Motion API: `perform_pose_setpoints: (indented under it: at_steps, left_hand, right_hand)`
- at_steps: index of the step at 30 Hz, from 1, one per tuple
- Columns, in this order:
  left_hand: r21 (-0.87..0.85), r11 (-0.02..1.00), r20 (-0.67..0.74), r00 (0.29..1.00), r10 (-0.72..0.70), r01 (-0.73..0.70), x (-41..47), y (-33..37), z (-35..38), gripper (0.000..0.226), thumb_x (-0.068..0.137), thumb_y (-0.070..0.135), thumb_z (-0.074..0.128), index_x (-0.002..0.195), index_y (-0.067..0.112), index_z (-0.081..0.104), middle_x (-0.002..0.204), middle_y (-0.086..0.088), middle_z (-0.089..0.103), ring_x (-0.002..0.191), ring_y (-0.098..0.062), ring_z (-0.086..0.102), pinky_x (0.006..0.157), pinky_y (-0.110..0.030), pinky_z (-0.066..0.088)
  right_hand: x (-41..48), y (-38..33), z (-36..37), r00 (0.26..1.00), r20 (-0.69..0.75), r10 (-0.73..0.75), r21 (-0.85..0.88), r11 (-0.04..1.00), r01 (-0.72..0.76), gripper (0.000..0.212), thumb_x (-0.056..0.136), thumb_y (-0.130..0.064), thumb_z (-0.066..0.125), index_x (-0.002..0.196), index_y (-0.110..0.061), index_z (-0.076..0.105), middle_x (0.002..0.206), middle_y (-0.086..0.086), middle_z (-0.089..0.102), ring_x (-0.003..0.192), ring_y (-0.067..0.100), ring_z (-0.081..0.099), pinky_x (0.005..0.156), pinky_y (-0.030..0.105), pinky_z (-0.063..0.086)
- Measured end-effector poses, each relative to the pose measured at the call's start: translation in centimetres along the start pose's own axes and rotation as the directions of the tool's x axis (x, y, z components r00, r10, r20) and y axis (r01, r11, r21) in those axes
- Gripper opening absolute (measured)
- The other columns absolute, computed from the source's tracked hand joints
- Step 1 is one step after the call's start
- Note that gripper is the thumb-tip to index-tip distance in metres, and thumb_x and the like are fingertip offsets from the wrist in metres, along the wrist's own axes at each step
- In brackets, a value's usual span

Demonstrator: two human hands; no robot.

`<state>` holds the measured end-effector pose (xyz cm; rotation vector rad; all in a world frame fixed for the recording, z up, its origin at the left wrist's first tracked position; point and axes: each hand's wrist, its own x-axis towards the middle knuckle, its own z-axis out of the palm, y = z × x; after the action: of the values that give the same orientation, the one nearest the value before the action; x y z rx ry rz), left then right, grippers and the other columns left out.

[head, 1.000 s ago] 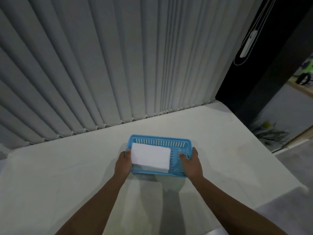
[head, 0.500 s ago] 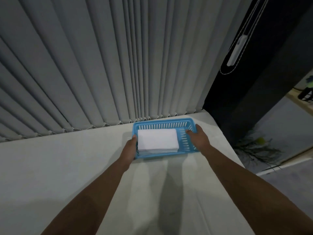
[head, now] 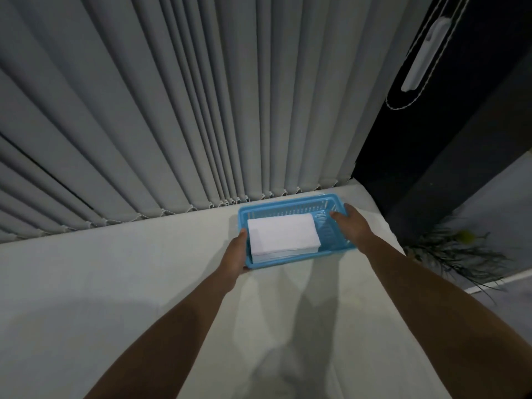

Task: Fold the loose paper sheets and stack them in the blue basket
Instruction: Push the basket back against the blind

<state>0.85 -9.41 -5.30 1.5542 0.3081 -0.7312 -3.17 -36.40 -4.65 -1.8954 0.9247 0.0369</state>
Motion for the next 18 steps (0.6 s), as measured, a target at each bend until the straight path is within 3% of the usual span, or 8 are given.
perform_pose_setpoints:
  at_steps: [3, 6, 8, 11, 13, 15, 16, 18]
  left_hand:
    - [-0.019, 1.0, -0.002, 1.0, 0.01, -0.01, 0.4, -0.3, 0.0, 0.032, 0.099, 0.048, 0.03, 0.104, 0.03, 0.056, 0.1, 0.0, 0.065, 0.086, -0.018, 0.063, 0.096, -0.045, 0.051]
    - [-0.032, 0.999, -0.001, 1.0, 0.004, -0.004, 0.6, -0.1, -0.1, 0.032, 0.099, 0.048, 0.031, 0.1, 0.031, 0.059, 0.099, 0.0, 0.066, 0.09, -0.02, 0.065, 0.094, -0.044, 0.052]
    - [-0.041, 0.999, -0.005, 1.0, 0.012, -0.012, 0.5, 0.2, 0.0, 0.034, 0.099, 0.048, 0.033, 0.11, 0.028, 0.058, 0.108, -0.004, 0.066, 0.099, -0.024, 0.065, 0.096, -0.045, 0.051]
    - [0.016, 0.999, -0.018, 0.999, 0.045, -0.044, 0.3, -0.1, -0.2, 0.038, 0.099, 0.048, 0.031, 0.119, 0.027, 0.055, 0.119, -0.005, 0.063, 0.11, -0.026, 0.061, 0.102, -0.046, 0.047]
    - [0.184, 0.976, -0.008, 0.993, 0.117, -0.113, 0.5, -0.9, -0.8, 0.055, 0.091, 0.064, 0.026, 0.122, 0.028, 0.054, 0.129, -0.006, 0.06, 0.116, -0.025, 0.058, 0.106, -0.048, 0.043]
    - [0.404, 0.905, -0.032, 0.986, 0.162, -0.136, 0.5, -1.4, -1.4, 0.084, 0.078, 0.081, 0.018, 0.134, 0.025, 0.047, 0.138, -0.009, 0.054, 0.125, -0.028, 0.053, 0.11, -0.049, 0.038]
    - [0.531, 0.836, -0.044, 0.981, 0.187, -0.135, 0.2, -1.2, -1.6, 0.085, 0.082, 0.077, 0.018, 0.14, 0.02, 0.04, 0.144, -0.012, 0.048, 0.131, -0.03, 0.047, 0.112, -0.049, 0.034]
    - [0.785, 0.609, -0.049, 0.969, 0.242, -0.113, -1.4, -0.2, -2.2, 0.059, 0.098, 0.048, 0.022, 0.146, 0.013, 0.027, 0.154, -0.015, 0.029, 0.142, -0.033, 0.029, 0.116, -0.05, 0.026]
  right_hand:
    - [0.5, 0.6, -0.2, 1.0, 0.022, 0.01, 0.052, 0.999, -0.011, 0.052, 0.095, -0.036, 0.053, 0.14, -0.013, 0.041, 0.115, 0.006, 0.056, 0.108, 0.03, 0.059, 0.1, 0.044, 0.046]
    - [1.1, 0.9, -0.1, 0.999, 0.004, 0.048, 0.137, 0.989, -0.049, 0.062, 0.091, -0.045, 0.055, 0.143, -0.018, 0.034, 0.124, 0.01, 0.054, 0.105, 0.028, 0.058, 0.09, 0.04, 0.048]
    - [1.0, 0.9, -0.1, 0.998, 0.003, 0.058, 0.17, 0.984, -0.058, 0.054, 0.092, -0.043, 0.054, 0.136, -0.016, 0.039, 0.116, 0.009, 0.056, 0.092, 0.023, 0.059, 0.076, 0.034, 0.047]
    - [0.4, 1.1, 0.2, 1.0, 0.008, 0.012, 0.119, 0.993, -0.013, 0.042, 0.094, -0.042, 0.051, 0.127, -0.016, 0.046, 0.112, 0.007, 0.062, 0.095, 0.026, 0.063, 0.082, 0.037, 0.05]
    - [-0.2, 1.2, 0.4, 0.994, -0.038, -0.1, 0.004, 0.995, 0.1, 0.038, 0.092, -0.044, 0.05, 0.118, -0.016, 0.053, 0.113, 0.009, 0.064, 0.102, 0.03, 0.065, 0.087, 0.041, 0.052]
    - [-1.0, 1.4, 0.7, 0.983, -0.067, -0.169, -0.207, 0.966, 0.152, 0.05, 0.093, -0.047, 0.046, 0.132, -0.015, 0.046, 0.133, 0.014, 0.053, 0.121, 0.034, 0.054, 0.101, 0.046, 0.044]
    - [-1.7, 1.3, 0.8, 0.981, -0.068, -0.184, -0.336, 0.93, 0.152, 0.059, 0.094, -0.047, 0.043, 0.143, -0.014, 0.036, 0.147, 0.014, 0.04, 0.132, 0.034, 0.043, 0.108, 0.046, 0.037]
    - [-3.0, 0.7, 1.1, 0.966, -0.044, -0.253, -0.545, 0.817, 0.189, 0.065, 0.098, -0.046, 0.036, 0.151, -0.013, 0.02, 0.159, 0.012, 0.02, 0.142, 0.032, 0.028, 0.116, 0.045, 0.023]
